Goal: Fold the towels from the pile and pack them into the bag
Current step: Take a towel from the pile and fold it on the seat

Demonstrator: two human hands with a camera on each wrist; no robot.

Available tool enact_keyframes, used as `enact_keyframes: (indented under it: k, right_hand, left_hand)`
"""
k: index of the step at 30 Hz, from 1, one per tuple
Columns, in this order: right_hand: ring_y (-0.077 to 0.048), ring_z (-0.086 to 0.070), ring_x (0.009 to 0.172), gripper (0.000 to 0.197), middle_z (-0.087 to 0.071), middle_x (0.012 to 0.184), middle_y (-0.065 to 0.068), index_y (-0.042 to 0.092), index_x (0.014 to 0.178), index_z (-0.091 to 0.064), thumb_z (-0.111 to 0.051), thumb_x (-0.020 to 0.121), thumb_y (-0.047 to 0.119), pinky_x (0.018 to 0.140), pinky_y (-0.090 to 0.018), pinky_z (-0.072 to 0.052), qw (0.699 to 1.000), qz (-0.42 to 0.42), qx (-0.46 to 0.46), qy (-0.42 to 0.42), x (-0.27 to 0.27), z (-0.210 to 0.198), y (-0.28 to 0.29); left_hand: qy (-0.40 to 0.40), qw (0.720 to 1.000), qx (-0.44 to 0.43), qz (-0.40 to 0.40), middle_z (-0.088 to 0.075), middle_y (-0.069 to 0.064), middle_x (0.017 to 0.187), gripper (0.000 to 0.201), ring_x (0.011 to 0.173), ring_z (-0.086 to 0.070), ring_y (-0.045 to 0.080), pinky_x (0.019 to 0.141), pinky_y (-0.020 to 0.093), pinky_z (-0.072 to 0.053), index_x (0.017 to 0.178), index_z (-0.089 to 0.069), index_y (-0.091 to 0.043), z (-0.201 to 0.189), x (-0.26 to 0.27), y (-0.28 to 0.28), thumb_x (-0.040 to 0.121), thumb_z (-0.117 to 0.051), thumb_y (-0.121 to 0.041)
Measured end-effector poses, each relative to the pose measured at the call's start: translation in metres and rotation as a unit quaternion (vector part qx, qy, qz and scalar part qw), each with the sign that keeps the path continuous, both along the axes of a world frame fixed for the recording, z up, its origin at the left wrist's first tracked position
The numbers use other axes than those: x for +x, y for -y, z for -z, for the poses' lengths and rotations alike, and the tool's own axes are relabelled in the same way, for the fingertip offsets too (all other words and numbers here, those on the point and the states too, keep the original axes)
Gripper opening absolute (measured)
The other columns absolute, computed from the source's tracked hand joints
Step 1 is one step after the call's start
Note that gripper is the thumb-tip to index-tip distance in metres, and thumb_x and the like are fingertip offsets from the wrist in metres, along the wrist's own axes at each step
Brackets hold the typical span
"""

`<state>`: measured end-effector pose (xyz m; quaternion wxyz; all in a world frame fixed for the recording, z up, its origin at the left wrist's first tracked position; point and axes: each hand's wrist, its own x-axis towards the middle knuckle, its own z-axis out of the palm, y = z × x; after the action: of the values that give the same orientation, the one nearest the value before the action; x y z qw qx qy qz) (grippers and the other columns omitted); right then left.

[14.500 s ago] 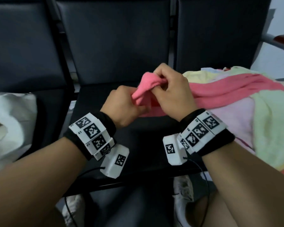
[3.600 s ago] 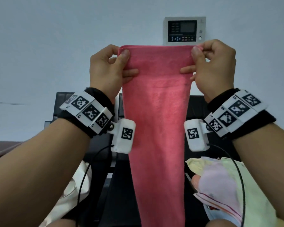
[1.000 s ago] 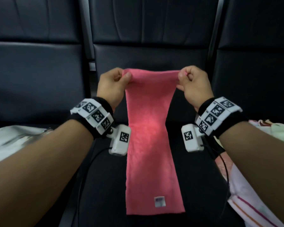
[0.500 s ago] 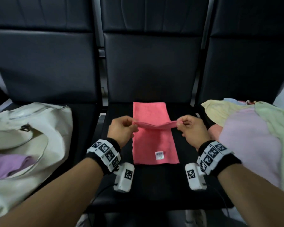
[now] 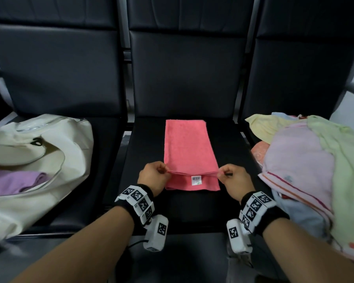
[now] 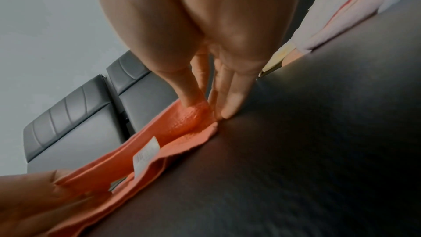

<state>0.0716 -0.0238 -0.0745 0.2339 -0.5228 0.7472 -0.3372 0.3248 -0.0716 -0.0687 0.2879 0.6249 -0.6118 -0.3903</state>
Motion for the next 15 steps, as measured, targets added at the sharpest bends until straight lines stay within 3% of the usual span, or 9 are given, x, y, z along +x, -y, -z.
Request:
enact_keyframes:
  k: [4,8,11,15]
  right_hand:
    - [-0.018,-0.068,0.086,0.009,-0.071,0.086,0.001,0.019,0.086,-0.069,-0.068,0.091,0.012,0.077,-0.023,-0.044,1.000,-0.013,0.014,-0.015,0.003,-0.001,-0.009]
    - [-0.018,-0.063,0.092,0.007,-0.067,0.097,-0.002,0.012,0.098,-0.070,-0.065,0.094,0.013,0.081,-0.023,-0.041,0.998,-0.036,0.031,-0.028,0.004,-0.002,-0.013]
    - [-0.018,-0.063,0.092,0.004,-0.065,0.101,-0.002,0.014,0.093,-0.067,-0.063,0.095,0.012,0.082,-0.026,-0.042,0.997,-0.057,0.034,-0.026,0.006,-0.001,-0.015]
    - [-0.017,-0.064,0.091,0.015,-0.063,0.102,0.000,0.019,0.081,-0.062,-0.065,0.093,0.011,0.082,-0.029,-0.048,0.995,-0.095,0.023,-0.023,0.007,0.000,-0.026]
  left_hand:
    - [0.035,0.999,0.006,0.025,-0.071,-0.003,0.079,0.012,0.081,-0.068,0.017,0.074,0.027,-0.052,0.076,-0.065,-0.022,-0.002,0.000,-0.005,0.084,-0.071,-0.014]
    - [0.031,0.999,0.016,0.034,-0.070,0.002,0.082,0.011,0.082,-0.067,0.021,0.077,0.031,-0.054,0.077,-0.063,-0.021,-0.003,0.001,-0.008,0.088,-0.065,-0.017]
    - [0.029,0.998,0.025,0.040,-0.070,0.006,0.086,0.012,0.084,-0.066,0.024,0.079,0.036,-0.053,0.079,-0.060,-0.019,-0.006,0.002,-0.009,0.091,-0.059,-0.019]
    - [0.027,0.998,0.033,0.049,-0.068,0.006,0.083,0.016,0.082,-0.064,0.026,0.077,0.037,-0.052,0.076,-0.058,-0.017,-0.008,0.004,-0.011,0.092,-0.056,-0.017]
